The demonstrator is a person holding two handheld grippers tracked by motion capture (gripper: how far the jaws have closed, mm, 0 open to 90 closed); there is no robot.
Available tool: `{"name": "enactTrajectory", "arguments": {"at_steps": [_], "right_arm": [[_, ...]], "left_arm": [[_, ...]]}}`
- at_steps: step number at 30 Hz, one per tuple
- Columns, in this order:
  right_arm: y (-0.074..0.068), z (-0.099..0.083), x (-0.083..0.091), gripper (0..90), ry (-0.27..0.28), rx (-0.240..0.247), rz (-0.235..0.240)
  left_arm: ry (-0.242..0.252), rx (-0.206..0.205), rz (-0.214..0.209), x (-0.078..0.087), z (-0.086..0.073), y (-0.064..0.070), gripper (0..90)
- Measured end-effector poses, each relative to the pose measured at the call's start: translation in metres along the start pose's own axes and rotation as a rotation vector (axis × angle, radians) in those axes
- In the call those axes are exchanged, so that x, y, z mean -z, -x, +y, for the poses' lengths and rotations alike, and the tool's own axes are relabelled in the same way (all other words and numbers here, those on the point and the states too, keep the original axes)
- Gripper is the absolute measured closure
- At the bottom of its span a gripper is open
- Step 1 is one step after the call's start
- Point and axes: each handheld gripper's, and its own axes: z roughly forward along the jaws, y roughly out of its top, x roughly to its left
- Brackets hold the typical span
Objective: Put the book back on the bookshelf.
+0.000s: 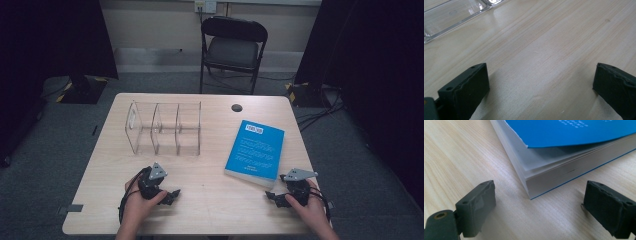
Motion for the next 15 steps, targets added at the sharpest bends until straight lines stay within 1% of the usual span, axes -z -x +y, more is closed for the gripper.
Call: {"name": "enactTrajectory", "arguments": {"at_steps": [1, 7, 9, 10, 11, 12, 13, 14, 15], "right_arm": [[0.0003, 0.0001, -0.0002, 9.8, -0.001, -0.002, 0.005], [0.0007, 0.0016, -0.0018, 9.0, -0.002, 0.003, 0.003], [0.0007, 0.0021, -0.0022, 9.2, -0.002, 0.002, 0.004], [0.0, 0.0024, -0.0022, 9.5, -0.004, -0.009, -0.005], [0.0, 0.0024, -0.0022, 9.5, -0.004, -0.009, -0.005], [-0.0011, 0.0034, -0.002, 10.4, -0.013, -0.023, -0.016], [-0.0016, 0.0053, -0.0021, 12.1, -0.024, -0.025, -0.022], [-0.002, 0.0076, -0.0007, 21.4, -0.03, -0.03, -0.031], [-0.0014, 0.0078, -0.0005, 22.6, -0.024, -0.031, -0.031]], "left_arm": [[0.0, 0.0, 0.0, 0.0, 0.0, 0.0, 0.0], [-0.001, 0.0, 0.001, -0.0001, 0.0001, 0.0001, 0.0], [0.0, 0.018, 0.014, -0.0007, 0.001, 0.0024, 0.0], [0.004, 0.023, 0.014, -0.001, 0.0008, 0.0036, 0.0], [0.004, 0.023, 0.014, -0.001, 0.0008, 0.0036, 0.0], [0.003, 0.021, 0.018, -0.001, 0.0011, 0.0042, 0.0], [0.001, 0.022, 0.018, -0.001, 0.0012, 0.0046, 0.0], [-0.002, 0.02, 0.017, -0.0008, 0.0012, 0.0049, 0.1], [-0.023, 0.022, 0.012, -0.0001, 0.003, 0.0064, 0.2]]}}
